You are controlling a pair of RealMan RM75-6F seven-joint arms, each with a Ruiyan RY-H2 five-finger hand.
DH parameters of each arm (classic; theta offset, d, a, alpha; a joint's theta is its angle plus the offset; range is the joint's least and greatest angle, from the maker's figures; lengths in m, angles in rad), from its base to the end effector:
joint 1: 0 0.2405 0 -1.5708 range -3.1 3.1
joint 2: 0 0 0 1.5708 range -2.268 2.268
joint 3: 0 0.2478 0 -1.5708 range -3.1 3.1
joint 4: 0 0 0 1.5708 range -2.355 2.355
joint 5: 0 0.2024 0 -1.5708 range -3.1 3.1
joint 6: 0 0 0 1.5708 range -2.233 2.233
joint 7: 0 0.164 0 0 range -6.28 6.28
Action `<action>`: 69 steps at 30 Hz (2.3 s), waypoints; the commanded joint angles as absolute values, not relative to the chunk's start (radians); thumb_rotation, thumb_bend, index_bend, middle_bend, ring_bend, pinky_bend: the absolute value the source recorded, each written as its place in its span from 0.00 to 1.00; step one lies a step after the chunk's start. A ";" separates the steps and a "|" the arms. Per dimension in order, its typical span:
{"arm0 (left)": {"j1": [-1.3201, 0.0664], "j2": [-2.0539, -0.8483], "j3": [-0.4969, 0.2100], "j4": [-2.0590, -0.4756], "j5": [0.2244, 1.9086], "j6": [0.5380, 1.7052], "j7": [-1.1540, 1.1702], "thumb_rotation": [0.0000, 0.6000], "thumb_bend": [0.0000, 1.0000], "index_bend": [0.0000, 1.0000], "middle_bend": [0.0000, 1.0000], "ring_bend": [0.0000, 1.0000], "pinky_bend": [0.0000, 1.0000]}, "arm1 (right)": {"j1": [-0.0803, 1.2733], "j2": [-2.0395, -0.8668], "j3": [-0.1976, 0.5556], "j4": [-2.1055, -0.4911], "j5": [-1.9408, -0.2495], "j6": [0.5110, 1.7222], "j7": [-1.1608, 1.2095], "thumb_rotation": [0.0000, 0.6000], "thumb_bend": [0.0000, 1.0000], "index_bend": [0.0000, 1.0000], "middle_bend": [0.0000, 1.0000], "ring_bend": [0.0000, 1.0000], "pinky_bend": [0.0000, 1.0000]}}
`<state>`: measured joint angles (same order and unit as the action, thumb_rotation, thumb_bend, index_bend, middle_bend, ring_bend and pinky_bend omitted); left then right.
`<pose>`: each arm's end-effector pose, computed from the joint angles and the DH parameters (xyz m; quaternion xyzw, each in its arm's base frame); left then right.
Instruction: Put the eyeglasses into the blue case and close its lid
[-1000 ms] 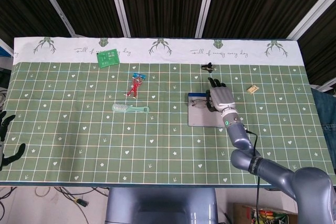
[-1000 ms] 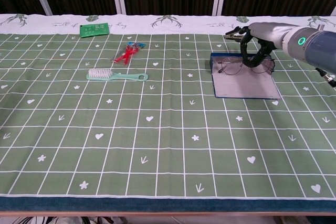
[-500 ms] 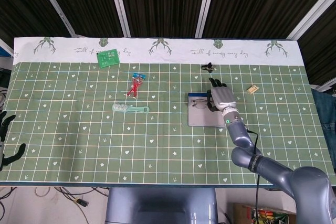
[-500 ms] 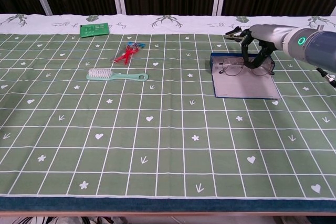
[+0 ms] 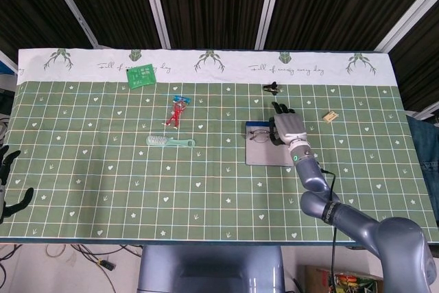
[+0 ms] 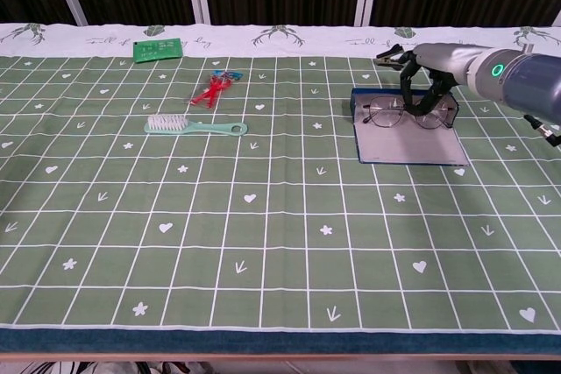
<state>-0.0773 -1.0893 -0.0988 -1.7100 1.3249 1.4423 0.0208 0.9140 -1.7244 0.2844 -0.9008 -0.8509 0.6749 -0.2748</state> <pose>-0.3094 0.2038 0.1729 -0.5305 -0.4427 -0.3744 0.6184 -0.1810 -0.4557 -0.0214 0.6850 -0.4431 0.2977 0.4958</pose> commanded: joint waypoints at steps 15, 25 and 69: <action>-0.078 -1.088 -0.099 -1.710 1.323 1.440 0.023 1.00 0.33 0.11 0.00 0.00 0.00 | 0.922 -1.736 0.290 -0.887 -0.848 0.674 -0.276 1.00 0.54 0.57 0.00 0.02 0.16; -0.078 -1.088 -0.098 -1.711 1.324 1.441 0.023 1.00 0.33 0.11 0.00 0.00 0.00 | 0.919 -1.730 0.285 -0.903 -0.844 0.673 -0.286 1.00 0.52 0.43 0.00 0.01 0.16; -0.078 -1.091 -0.094 -1.713 1.328 1.442 0.031 1.00 0.33 0.11 0.00 0.00 0.00 | 0.696 -1.500 0.192 -1.478 -0.949 1.057 -0.342 1.00 0.36 0.20 0.12 0.21 0.35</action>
